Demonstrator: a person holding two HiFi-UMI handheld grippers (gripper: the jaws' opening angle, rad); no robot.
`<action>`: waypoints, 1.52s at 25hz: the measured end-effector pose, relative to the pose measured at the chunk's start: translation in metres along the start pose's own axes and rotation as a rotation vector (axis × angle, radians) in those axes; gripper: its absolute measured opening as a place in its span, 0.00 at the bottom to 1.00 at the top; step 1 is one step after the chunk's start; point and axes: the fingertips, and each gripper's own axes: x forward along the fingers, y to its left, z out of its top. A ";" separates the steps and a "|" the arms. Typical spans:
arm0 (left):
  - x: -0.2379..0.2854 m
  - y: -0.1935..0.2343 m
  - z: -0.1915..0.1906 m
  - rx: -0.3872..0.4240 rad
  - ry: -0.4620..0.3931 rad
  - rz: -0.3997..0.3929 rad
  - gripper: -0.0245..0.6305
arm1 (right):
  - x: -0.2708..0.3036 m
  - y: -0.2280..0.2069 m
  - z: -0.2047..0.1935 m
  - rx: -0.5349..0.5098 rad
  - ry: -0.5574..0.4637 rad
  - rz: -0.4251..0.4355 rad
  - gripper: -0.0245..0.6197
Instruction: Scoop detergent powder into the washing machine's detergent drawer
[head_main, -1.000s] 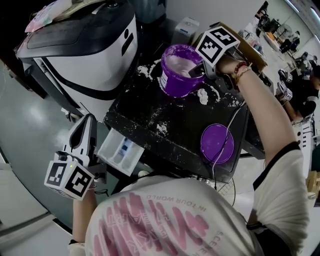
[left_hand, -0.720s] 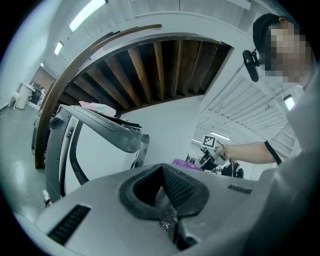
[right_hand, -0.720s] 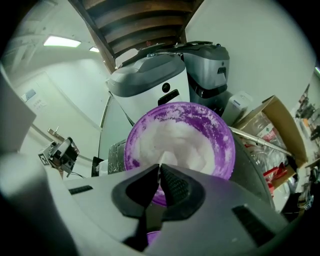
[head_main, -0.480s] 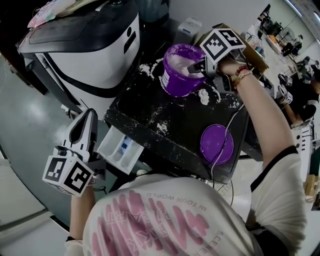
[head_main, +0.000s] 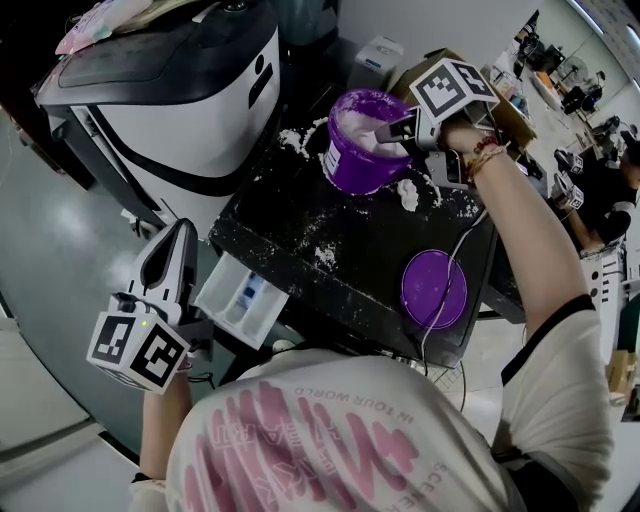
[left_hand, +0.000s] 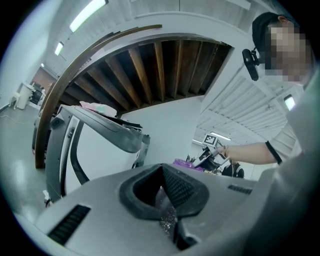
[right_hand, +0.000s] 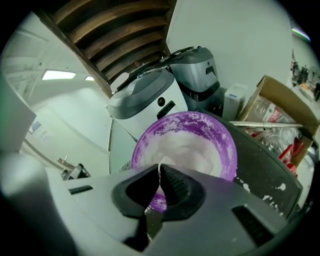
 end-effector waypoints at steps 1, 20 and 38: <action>-0.001 0.000 0.000 0.001 0.001 0.000 0.04 | -0.001 0.000 0.000 0.014 -0.008 0.013 0.05; -0.018 0.006 0.007 0.053 -0.003 0.038 0.04 | -0.012 -0.002 0.008 0.123 -0.141 0.130 0.05; -0.022 0.010 0.010 0.044 -0.009 0.044 0.04 | -0.027 -0.011 0.013 0.225 -0.280 0.199 0.04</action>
